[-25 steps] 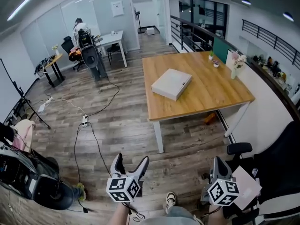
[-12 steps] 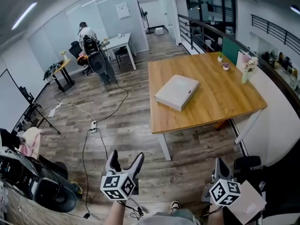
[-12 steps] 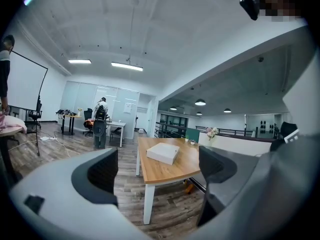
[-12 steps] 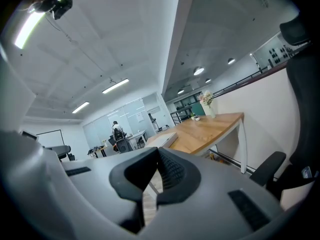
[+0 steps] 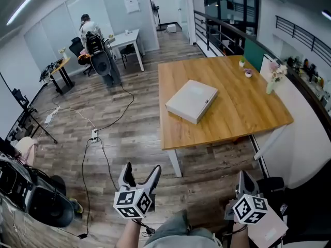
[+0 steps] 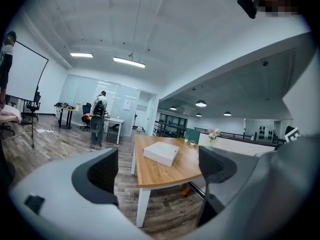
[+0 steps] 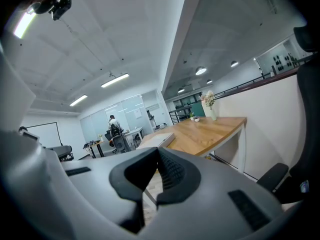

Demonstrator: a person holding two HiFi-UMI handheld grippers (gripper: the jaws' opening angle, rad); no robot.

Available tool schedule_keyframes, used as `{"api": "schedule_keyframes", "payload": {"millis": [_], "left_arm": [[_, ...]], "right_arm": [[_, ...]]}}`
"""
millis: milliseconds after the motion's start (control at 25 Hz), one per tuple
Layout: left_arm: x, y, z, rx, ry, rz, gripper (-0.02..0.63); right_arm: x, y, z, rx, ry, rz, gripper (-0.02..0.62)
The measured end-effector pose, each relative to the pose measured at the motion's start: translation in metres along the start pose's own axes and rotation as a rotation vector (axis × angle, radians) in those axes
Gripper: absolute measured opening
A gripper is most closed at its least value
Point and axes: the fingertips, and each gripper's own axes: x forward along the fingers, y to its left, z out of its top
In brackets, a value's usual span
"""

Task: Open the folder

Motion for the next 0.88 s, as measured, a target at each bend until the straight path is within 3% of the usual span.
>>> {"api": "schedule_keyframes", "payload": {"millis": [320,880], "left_arm": [[0.074,0.017,0.000,0.064,-0.004,-0.035,0.511],[0.274,0.093,0.040,-0.001,0.021,-0.089,0.511]], "right_arm": [[0.076,0.003,0.011,-0.061,0.030,-0.012,0.002],[0.263,0.038,0.061,-0.094,0.018,-0.048,0.002]]}}
